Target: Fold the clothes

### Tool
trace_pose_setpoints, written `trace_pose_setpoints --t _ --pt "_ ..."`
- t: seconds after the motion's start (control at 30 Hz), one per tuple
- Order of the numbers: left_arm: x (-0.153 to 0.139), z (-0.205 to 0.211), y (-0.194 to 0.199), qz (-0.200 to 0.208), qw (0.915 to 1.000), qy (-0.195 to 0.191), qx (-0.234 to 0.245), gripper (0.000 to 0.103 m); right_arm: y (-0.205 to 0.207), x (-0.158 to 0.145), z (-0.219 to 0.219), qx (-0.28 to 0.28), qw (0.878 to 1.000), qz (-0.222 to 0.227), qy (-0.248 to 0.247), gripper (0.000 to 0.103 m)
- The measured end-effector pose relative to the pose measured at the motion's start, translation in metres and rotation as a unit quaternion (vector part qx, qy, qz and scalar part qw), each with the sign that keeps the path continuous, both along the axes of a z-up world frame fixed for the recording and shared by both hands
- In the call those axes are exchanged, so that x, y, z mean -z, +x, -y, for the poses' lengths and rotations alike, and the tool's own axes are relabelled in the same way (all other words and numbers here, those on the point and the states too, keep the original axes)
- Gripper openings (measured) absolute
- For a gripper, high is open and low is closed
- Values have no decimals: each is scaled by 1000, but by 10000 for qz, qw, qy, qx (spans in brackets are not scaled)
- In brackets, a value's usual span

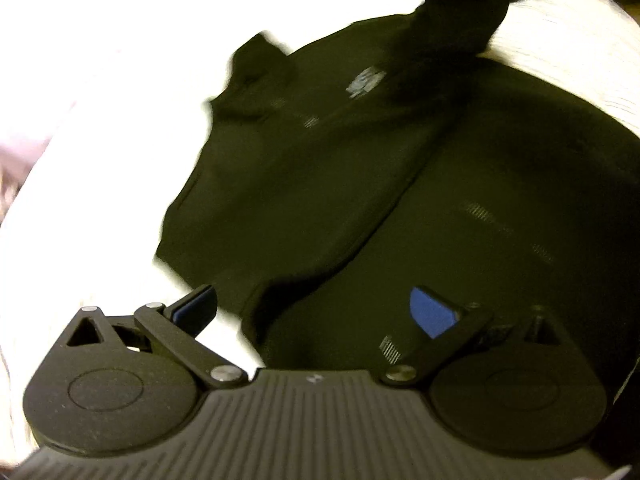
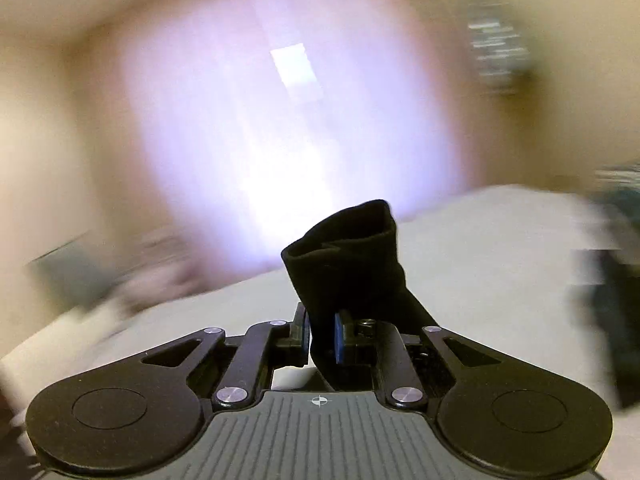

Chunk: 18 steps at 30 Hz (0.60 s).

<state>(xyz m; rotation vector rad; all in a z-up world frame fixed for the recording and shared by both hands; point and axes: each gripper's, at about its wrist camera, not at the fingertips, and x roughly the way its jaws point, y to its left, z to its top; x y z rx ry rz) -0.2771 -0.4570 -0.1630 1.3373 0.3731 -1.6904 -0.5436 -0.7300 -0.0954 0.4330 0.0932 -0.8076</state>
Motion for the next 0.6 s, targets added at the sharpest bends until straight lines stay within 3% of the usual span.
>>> trace_pose_setpoints --t 0.03,0.07,0.1,0.13,0.2,0.3,0.47,0.6 --pt "0 -5 13 3 9999 10 -137 102 33 9 -12 -508 9986 -156 4 16" --pt "1 -10 25 -4 9996 23 -267 102 66 26 -24 -884 9946 -535 95 31" --pt "1 -16 38 -21 9992 42 -389 102 100 43 -35 -1242 9876 -938 196 78" --pt "2 -22 50 -43 9988 59 -491 101 122 60 -45 -1500 9808 -1176 412 94" --pt "5 -34 73 -87 9979 88 -628 102 153 88 -62 -1910 9676 -1420 841 94" --pt "12 -44 94 -139 9980 127 -607 101 157 102 -86 -1734 9617 -1672 1310 94" --pt "23 -38 113 -370 9985 82 -399 98 114 113 -101 -932 9492 -2226 2020 94" --pt "29 -18 105 -503 9987 7 -125 98 66 114 -100 -36 9371 -2439 2498 94"
